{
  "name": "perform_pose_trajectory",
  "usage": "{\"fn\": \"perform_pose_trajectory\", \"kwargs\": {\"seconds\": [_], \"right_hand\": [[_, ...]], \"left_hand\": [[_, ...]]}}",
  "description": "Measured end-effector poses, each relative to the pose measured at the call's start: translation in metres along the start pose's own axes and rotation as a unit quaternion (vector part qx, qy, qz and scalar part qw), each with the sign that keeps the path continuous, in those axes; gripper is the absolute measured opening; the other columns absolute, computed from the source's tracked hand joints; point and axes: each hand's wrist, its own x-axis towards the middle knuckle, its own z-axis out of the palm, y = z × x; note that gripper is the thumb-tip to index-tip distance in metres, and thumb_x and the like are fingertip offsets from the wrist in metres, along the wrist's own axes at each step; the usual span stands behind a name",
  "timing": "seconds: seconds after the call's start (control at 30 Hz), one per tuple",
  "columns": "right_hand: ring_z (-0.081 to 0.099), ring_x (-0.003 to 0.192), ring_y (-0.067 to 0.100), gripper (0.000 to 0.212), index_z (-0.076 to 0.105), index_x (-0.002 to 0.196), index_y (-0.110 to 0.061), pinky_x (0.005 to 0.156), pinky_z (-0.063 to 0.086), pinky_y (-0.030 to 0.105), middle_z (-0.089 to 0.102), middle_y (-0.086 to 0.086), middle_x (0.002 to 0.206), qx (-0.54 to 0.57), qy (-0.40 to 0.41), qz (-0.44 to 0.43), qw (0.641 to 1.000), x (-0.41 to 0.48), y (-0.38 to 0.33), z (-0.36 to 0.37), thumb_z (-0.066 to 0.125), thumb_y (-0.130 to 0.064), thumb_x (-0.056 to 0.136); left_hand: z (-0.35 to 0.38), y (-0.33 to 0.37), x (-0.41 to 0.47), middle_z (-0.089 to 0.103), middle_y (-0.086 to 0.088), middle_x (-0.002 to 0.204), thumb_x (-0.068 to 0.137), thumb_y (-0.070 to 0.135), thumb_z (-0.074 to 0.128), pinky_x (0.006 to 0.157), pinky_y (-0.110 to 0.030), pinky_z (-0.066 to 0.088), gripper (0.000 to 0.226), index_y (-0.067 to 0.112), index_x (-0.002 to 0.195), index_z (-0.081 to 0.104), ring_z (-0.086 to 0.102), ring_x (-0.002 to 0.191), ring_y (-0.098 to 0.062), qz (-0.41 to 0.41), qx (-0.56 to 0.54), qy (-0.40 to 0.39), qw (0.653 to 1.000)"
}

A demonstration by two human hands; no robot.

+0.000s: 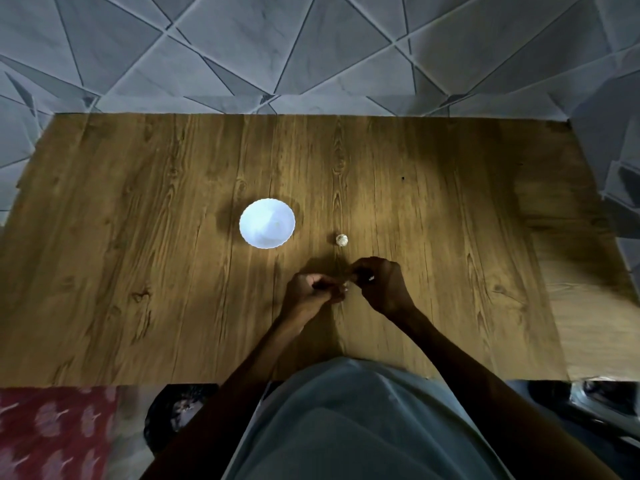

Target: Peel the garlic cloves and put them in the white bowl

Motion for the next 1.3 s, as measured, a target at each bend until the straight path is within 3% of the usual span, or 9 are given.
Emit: {"fn": "perform_pose_trajectory", "kwargs": {"seconds": [0.17,0.4,0.5,0.6,0.7,0.83,1.1,1.2,1.3], "right_hand": [[0.063,0.069,-0.002,0.012,0.074,0.088,-0.018,0.061,0.049,0.01,0.068,-0.011,0.082,-0.015,-0.011,0.012,1.0,-0.002,-0.001,0.0,0.073,-0.006,0.085],[0.068,0.064,0.009,0.011,0.073,0.084,-0.009,0.059,0.058,0.025,0.069,-0.004,0.073,0.051,-0.021,0.019,0.998,-0.002,0.003,-0.006,0.073,0.002,0.081],[0.07,0.067,0.015,0.009,0.073,0.086,-0.003,0.063,0.06,0.028,0.071,0.004,0.074,0.139,-0.03,0.093,0.985,-0.003,0.004,-0.007,0.067,0.004,0.086],[0.068,0.068,0.016,0.019,0.074,0.084,-0.008,0.065,0.057,0.026,0.072,0.012,0.076,0.247,-0.037,0.184,0.95,-0.005,0.006,-0.007,0.06,0.004,0.091],[0.066,0.076,0.02,0.016,0.074,0.086,-0.009,0.072,0.053,0.032,0.072,0.019,0.088,0.293,-0.044,0.229,0.927,-0.006,0.009,-0.005,0.061,-0.003,0.093],[0.062,0.078,0.024,0.011,0.073,0.092,0.0,0.072,0.048,0.034,0.069,0.028,0.095,0.3,-0.037,0.272,0.914,-0.006,0.015,-0.001,0.065,-0.007,0.091],[0.063,0.064,0.013,0.022,0.072,0.092,0.002,0.057,0.051,0.02,0.068,0.012,0.076,0.266,-0.059,0.272,0.923,-0.002,0.013,0.003,0.067,-0.019,0.093],[0.065,0.064,0.005,0.008,0.07,0.084,-0.013,0.058,0.051,0.017,0.067,-0.004,0.075,0.111,-0.024,0.15,0.982,-0.003,0.013,0.004,0.066,-0.01,0.092],[0.064,0.081,0.01,0.014,0.07,0.098,-0.014,0.066,0.049,0.017,0.065,-0.002,0.095,-0.077,-0.034,0.031,0.996,-0.007,0.017,0.006,0.066,-0.004,0.089]], "left_hand": [[0.0,-0.001,0.004,0.075,-0.003,0.085,0.075,0.006,0.081,0.071,-0.022,0.057,0.023,0.008,0.096,0.074,0.072,0.079,-0.009,-0.009,0.019,0.003,1.0],[0.0,-0.004,0.001,0.072,-0.02,0.097,0.085,-0.006,0.065,0.087,-0.033,0.057,0.015,-0.003,0.098,0.071,0.07,0.09,-0.027,-0.035,-0.124,-0.058,0.99],[0.002,-0.001,-0.001,0.073,-0.016,0.091,0.086,-0.006,0.063,0.079,-0.025,0.057,0.013,-0.001,0.094,0.071,0.072,0.083,-0.023,-0.044,-0.138,-0.067,0.987],[0.0,-0.006,0.004,0.075,-0.004,0.087,0.084,0.004,0.071,0.073,-0.019,0.054,0.01,0.006,0.093,0.075,0.07,0.081,-0.009,0.019,0.04,-0.02,0.999],[-0.003,-0.01,0.009,0.076,0.002,0.093,0.086,0.014,0.07,0.083,-0.021,0.053,0.014,0.014,0.098,0.077,0.069,0.088,-0.007,0.093,0.218,-0.018,0.971],[0.002,-0.004,0.004,0.074,0.007,0.093,0.088,0.017,0.069,0.077,-0.014,0.05,0.015,0.014,0.102,0.076,0.067,0.084,-0.001,0.146,0.199,-0.004,0.969],[0.002,-0.004,0.008,0.073,0.006,0.081,0.082,0.014,0.075,0.073,-0.029,0.054,0.006,0.015,0.087,0.075,0.068,0.078,-0.007,0.16,0.197,0.012,0.967],[-0.01,-0.008,0.012,0.07,0.013,0.075,0.082,0.013,0.074,0.068,-0.02,0.049,0.004,0.017,0.083,0.074,0.064,0.071,0.002,0.169,0.216,0.056,0.96],[-0.028,-0.014,0.018,0.071,0.009,0.076,0.08,0.007,0.074,0.069,-0.013,0.046,0.008,0.015,0.08,0.074,0.064,0.072,0.002,0.174,0.251,0.113,0.946]]}}
